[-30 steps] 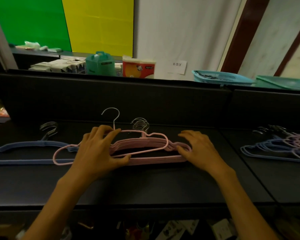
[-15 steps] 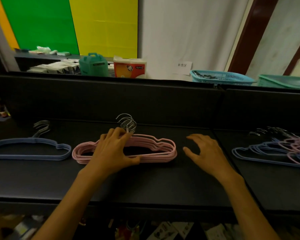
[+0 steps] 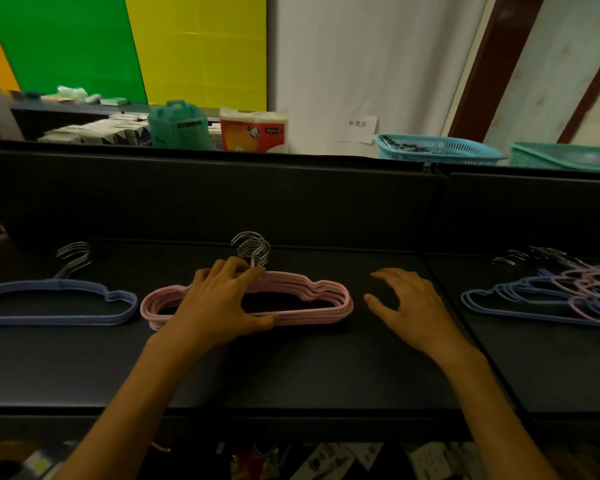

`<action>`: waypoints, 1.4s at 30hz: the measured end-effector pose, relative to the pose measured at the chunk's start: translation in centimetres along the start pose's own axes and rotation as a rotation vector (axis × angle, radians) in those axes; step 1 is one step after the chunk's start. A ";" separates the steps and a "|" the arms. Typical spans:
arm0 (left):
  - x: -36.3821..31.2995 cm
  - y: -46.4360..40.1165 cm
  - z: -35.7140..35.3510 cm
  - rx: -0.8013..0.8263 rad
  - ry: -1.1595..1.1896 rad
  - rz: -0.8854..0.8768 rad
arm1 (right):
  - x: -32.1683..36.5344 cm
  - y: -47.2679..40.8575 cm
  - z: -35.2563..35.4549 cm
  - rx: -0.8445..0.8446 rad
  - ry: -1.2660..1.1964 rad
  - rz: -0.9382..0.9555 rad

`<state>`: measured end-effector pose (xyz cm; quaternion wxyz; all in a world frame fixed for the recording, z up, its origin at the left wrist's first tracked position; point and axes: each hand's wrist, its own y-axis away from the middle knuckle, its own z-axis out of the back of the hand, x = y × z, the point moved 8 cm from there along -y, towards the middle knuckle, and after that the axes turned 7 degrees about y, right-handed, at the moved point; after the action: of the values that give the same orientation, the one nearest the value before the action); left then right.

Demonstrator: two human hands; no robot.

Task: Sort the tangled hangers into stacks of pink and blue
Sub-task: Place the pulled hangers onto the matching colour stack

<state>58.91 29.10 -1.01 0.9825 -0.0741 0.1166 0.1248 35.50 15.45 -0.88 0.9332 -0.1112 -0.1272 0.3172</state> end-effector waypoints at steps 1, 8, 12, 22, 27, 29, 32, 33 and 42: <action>-0.2 0.0 0.2 0.003 -0.021 -0.007 | 0.0 0.1 0.2 -0.008 0.003 -0.006; -4.3 -0.3 1.5 -0.070 -0.032 -0.111 | -0.3 2.1 1.9 -0.061 0.028 -0.013; -7.6 -1.1 0.4 -0.033 0.002 -0.195 | -1.9 4.8 2.6 -0.064 0.050 -0.071; -20.8 -2.7 -3.5 0.052 0.041 -0.427 | -12.7 13.7 7.2 -0.055 0.148 -0.327; -28.8 -3.5 -6.2 0.080 0.054 -0.486 | -20.0 18.0 8.9 -0.039 0.178 -0.415; -32.4 -3.7 -7.2 0.070 0.059 -0.513 | -23.3 19.5 10.0 -0.043 0.175 -0.439; -38.0 -4.1 -8.7 0.061 0.047 -0.518 | -28.4 21.4 11.8 -0.053 0.178 -0.448; -39.8 -4.2 -9.2 0.057 0.046 -0.519 | -30.0 22.0 12.3 -0.050 0.177 -0.447; -52.2 -5.5 -11.9 0.006 0.051 -0.524 | -42.7 25.6 15.1 -0.057 0.169 -0.441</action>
<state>8.70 9.89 1.09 0.9782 -0.1020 0.1187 -0.1363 -16.31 10.67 -1.19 0.9837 -0.1333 -0.0787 0.0916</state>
